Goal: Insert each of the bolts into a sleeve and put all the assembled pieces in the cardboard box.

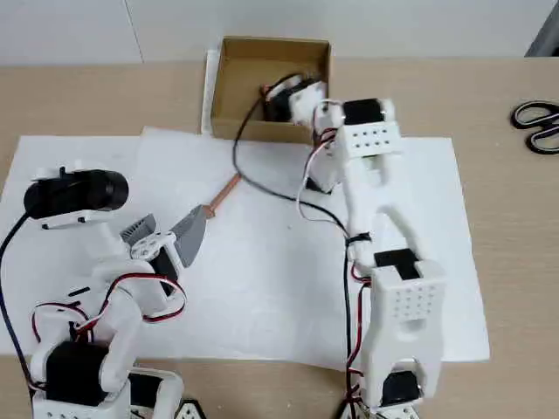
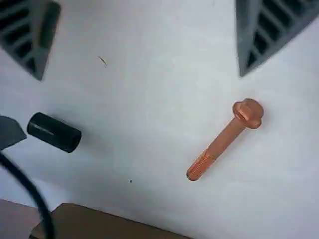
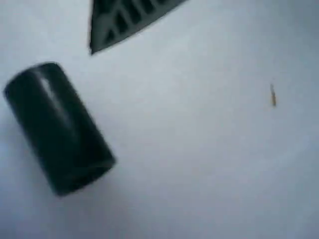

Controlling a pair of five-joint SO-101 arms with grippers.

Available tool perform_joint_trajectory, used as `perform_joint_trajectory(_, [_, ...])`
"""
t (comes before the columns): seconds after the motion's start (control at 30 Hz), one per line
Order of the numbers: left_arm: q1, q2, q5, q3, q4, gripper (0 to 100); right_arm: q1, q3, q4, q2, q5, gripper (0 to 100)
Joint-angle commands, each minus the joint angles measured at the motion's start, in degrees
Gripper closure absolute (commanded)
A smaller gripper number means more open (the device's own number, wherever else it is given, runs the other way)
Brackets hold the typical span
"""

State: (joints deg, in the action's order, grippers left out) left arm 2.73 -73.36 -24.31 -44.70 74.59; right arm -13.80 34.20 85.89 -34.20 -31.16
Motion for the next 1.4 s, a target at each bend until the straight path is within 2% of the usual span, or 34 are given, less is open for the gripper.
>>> perform_joint_trajectory(0.0, [-0.26, -0.44, -0.35, 1.98, 0.00, 76, -0.66, 2.90, -2.86, -0.40, -4.84, 72.1])
perform_joint_trajectory(0.2, [-0.26, -0.44, -0.35, 1.98, -0.09, 76, -1.89, 2.90, -4.97, -2.24, -7.82, 72.1])
perform_joint_trajectory(0.6, [-0.26, -0.44, -0.35, -0.75, -2.64, 76, -2.07, 2.90, -10.07, -10.95, -7.82, 72.8])
perform_joint_trajectory(0.93, [-0.26, -0.44, -0.35, -0.75, -2.64, 76, -1.01, 2.90, -10.42, -12.26, -7.12, 99.7])
perform_joint_trajectory(1.17, [-0.09, -0.44, -0.35, -0.66, -2.64, 76, 3.03, 2.99, -9.45, -11.12, -0.88, 99.5])
perform_joint_trajectory(1.37, [0.09, -0.44, -0.35, -0.40, -2.64, 76, 3.30, 5.89, 4.35, -0.40, 11.16, 99.5])
